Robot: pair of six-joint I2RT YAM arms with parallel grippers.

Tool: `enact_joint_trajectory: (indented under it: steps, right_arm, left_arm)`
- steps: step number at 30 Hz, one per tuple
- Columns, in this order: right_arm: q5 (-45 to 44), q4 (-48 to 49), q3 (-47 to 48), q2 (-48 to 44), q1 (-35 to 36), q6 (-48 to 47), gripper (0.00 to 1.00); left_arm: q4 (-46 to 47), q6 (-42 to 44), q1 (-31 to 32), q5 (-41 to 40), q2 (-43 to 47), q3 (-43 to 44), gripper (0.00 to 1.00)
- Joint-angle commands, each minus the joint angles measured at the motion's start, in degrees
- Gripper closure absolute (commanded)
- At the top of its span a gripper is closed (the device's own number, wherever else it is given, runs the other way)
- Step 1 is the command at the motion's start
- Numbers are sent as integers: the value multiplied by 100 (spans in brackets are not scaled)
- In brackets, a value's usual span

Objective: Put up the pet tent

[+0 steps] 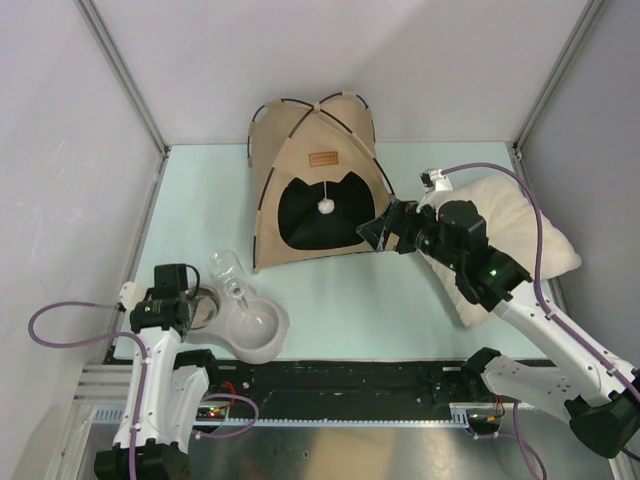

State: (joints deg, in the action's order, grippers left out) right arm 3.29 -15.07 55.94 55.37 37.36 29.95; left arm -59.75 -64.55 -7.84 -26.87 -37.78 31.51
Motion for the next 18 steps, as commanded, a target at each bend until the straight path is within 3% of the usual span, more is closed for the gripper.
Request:
enact_joint_trajectory:
  steps: [1,6,15,18]
  right_arm:
    - [74,226,4,-112,-29,38,4]
    - [60,206,0,-97,-36,45,4]
    - [132,227,1,6,-53,120,5]
    - [161,203,1,47,-46,161,6]
  left_arm:
    - [16,35,-58,-31,83,349,40]
    - [-15,456,-59,359,236,691,34]
    - [-12,675,-60,952,288,532,64]
    - [47,650,-60,1056,176,359,68]
